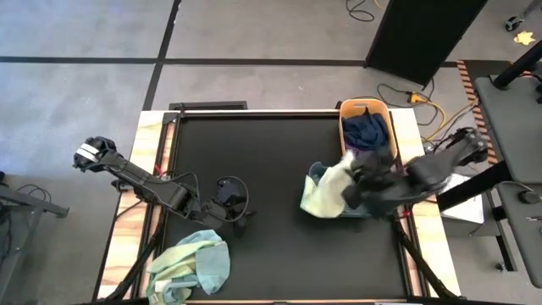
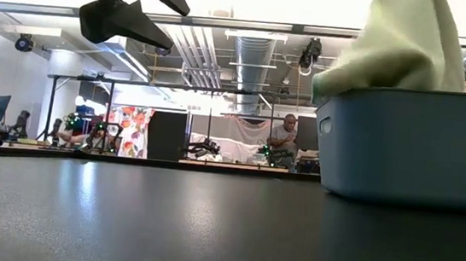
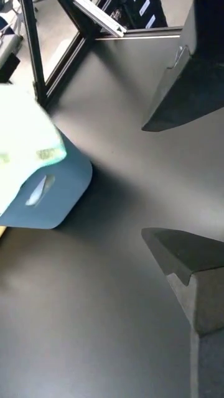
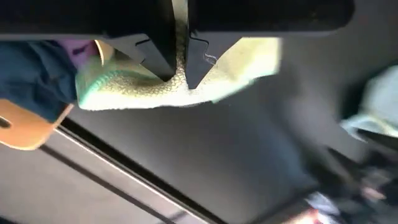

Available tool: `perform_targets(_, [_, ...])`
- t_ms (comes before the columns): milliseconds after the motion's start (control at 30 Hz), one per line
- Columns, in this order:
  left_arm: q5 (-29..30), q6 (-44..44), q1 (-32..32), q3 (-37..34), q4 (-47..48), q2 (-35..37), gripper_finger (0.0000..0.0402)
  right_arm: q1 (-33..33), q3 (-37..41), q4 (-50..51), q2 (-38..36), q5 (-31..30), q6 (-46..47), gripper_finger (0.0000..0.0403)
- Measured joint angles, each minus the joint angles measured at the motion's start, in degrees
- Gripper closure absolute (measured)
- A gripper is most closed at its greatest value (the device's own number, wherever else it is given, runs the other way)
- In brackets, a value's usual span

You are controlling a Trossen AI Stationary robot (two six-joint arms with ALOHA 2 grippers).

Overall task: Sort towels by color in basket
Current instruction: Put the right light green towel into the gray bin

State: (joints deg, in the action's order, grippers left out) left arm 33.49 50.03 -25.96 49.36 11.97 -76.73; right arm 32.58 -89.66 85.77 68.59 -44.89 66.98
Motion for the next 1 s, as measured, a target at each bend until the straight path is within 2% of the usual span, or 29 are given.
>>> perform_targets(100, [0.0,0.0,0.0,0.0,0.1,0.0,0.0149,-3.9,3.3,-1.0,2.3,2.9,-0.2,0.0394])
perform_targets(333, [0.0,0.2,0.0,0.0,0.0,0.0,0.0149,-13.4,13.0,-2.7,8.5,20.3,-3.1,0.0394])
perform_targets(533, [-0.5,-0.1,0.0,0.0,0.0,0.0,0.0149,-20.4,19.8,-24.5,13.7,35.6,-10.1,0.0394])
perform_targets(633, [-5.7,-4.1,0.0,0.0,0.8,0.4,0.0149,-23.7,20.6,-28.2,16.8,38.8,-7.6,0.0392])
perform_targets(767, [-11.5,-5.1,0.2,3.2,11.8,1.5,0.0149,-28.1,20.8,-25.0,19.6,39.2,-7.6,0.0372])
perform_targets(900, [-22.6,-4.6,-0.1,8.2,28.5,1.7,0.0149,-31.4,21.0,-24.4,20.4,43.3,-9.8,0.0316])
perform_targets(1000, [-33.3,-0.6,-2.2,10.2,36.1,1.7,0.0149,-32.6,20.0,-24.0,18.4,44.4,-12.6,0.0259])
